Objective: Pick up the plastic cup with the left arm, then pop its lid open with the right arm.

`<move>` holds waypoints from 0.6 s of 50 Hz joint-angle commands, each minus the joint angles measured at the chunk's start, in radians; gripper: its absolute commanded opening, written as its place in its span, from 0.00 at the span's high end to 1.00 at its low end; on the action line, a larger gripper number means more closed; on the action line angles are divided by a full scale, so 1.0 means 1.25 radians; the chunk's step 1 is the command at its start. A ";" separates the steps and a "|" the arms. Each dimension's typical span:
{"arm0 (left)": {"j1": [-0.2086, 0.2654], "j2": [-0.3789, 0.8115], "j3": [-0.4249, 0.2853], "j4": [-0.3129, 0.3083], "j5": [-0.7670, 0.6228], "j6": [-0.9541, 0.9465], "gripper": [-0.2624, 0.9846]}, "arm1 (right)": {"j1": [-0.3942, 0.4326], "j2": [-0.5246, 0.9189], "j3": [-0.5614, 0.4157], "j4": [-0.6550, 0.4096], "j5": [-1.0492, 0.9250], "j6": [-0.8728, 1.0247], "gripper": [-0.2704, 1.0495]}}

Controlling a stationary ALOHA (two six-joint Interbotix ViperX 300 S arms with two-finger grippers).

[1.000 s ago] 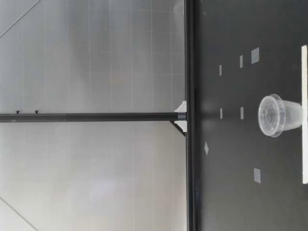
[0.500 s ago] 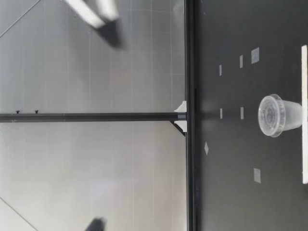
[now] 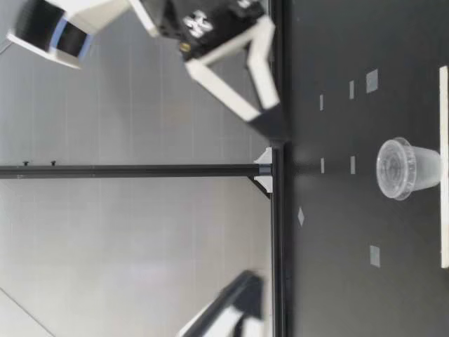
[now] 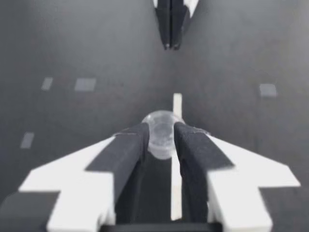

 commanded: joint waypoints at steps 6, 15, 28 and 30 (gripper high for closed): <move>0.004 0.085 -0.054 -0.002 -0.011 0.002 0.44 | 0.011 0.023 -0.021 -0.001 -0.013 0.021 0.91; 0.005 0.158 -0.094 -0.001 0.006 0.001 0.38 | 0.013 0.050 -0.025 -0.001 -0.015 0.034 0.91; 0.004 0.217 -0.115 -0.002 0.020 -0.015 0.37 | 0.013 0.101 -0.045 -0.001 -0.016 0.048 0.91; 0.004 0.222 -0.115 -0.001 0.020 -0.018 0.37 | 0.013 0.108 -0.048 -0.001 -0.015 0.048 0.91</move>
